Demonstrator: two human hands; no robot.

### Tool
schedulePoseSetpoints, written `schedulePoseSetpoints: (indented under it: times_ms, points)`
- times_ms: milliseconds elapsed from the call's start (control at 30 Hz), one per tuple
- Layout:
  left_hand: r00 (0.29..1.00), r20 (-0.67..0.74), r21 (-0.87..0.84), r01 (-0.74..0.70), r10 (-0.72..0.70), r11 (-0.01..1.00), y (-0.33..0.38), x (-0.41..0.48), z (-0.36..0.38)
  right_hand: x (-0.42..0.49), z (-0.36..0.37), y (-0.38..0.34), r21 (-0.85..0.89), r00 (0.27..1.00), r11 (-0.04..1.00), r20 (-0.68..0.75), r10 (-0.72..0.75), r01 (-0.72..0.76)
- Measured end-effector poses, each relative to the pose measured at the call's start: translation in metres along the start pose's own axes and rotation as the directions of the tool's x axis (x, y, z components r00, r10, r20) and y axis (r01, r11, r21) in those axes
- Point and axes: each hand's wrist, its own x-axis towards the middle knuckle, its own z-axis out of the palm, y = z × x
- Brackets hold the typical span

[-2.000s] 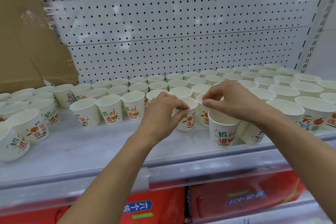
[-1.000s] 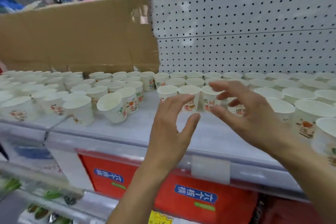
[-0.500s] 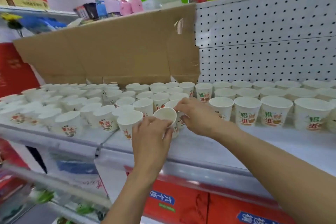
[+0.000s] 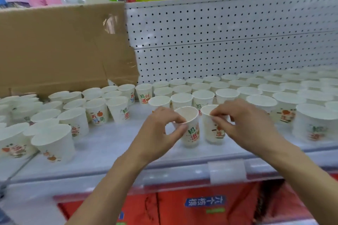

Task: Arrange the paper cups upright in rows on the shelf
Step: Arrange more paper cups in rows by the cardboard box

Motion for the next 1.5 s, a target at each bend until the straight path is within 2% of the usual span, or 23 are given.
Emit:
schedulePoseSetpoints:
  times_ms: [67, 133, 200, 267, 367, 467, 567, 700, 900, 1133, 1267, 1367, 1500]
  points:
    - [0.995, 0.097, -0.012, -0.007, 0.008, 1.0, 0.003, 0.016, 0.01, -0.001, -0.01, 0.011, -0.106, 0.997, 0.994, 0.058, 0.047, -0.041]
    - [0.985, 0.167, 0.002, -0.032, 0.031, 0.999, 0.004, 0.026, 0.016, -0.002, -0.014, 0.016, -0.142, 0.993, 0.989, 0.106, 0.058, -0.042]
    - [0.98, 0.191, 0.004, -0.057, 0.055, 0.998, 0.004, 0.029, 0.017, -0.001, -0.018, 0.02, -0.127, 0.99, 0.991, 0.127, 0.053, -0.037]
    - [0.988, 0.148, 0.012, -0.047, 0.045, 0.999, 0.006, 0.027, 0.014, 0.004, -0.025, 0.028, -0.056, 0.994, 0.998, 0.098, 0.042, -0.037]
    - [0.992, 0.041, 0.041, 0.122, -0.123, 0.992, 0.015, 0.024, 0.01, 0.019, -0.041, 0.041, 0.061, 0.998, 0.998, 0.06, 0.013, -0.017]
    - [0.958, -0.018, 0.1, 0.288, -0.288, 0.952, 0.023, 0.03, 0.016, 0.033, -0.042, 0.047, 0.041, 0.977, 0.998, 0.212, 0.034, -0.044]
    - [0.936, -0.039, 0.077, 0.353, -0.351, 0.933, 0.025, 0.035, 0.024, 0.039, -0.027, 0.047, -0.052, 0.948, 0.998, 0.315, 0.043, -0.028]
    - [0.932, -0.009, 0.025, 0.363, -0.363, 0.931, 0.027, 0.044, 0.03, 0.041, -0.019, 0.052, -0.015, 0.961, 0.999, 0.274, 0.035, -0.032]
    - [0.918, 0.069, -0.034, 0.393, -0.39, 0.919, 0.03, 0.06, 0.038, 0.046, -0.017, 0.063, -0.193, 0.974, 0.98, 0.209, 0.086, -0.045]
    - [0.926, 0.158, -0.034, 0.353, -0.344, 0.935, 0.026, 0.062, 0.044, 0.045, -0.014, 0.068, -0.272, 0.985, 0.961, 0.15, 0.089, -0.046]
    - [0.951, 0.093, -0.022, 0.298, -0.295, 0.954, 0.026, 0.062, 0.046, 0.044, -0.017, 0.069, -0.271, 0.987, 0.962, 0.139, 0.077, -0.037]
    - [0.95, 0.032, -0.035, 0.312, -0.31, 0.95, 0.027, 0.065, 0.049, 0.043, -0.018, 0.07, -0.262, 0.985, 0.964, 0.15, 0.082, -0.04]
    - [0.944, 0.048, -0.025, 0.327, -0.326, 0.945, 0.028, 0.07, 0.052, 0.043, -0.017, 0.07, -0.25, 0.98, 0.967, 0.173, 0.101, -0.056]
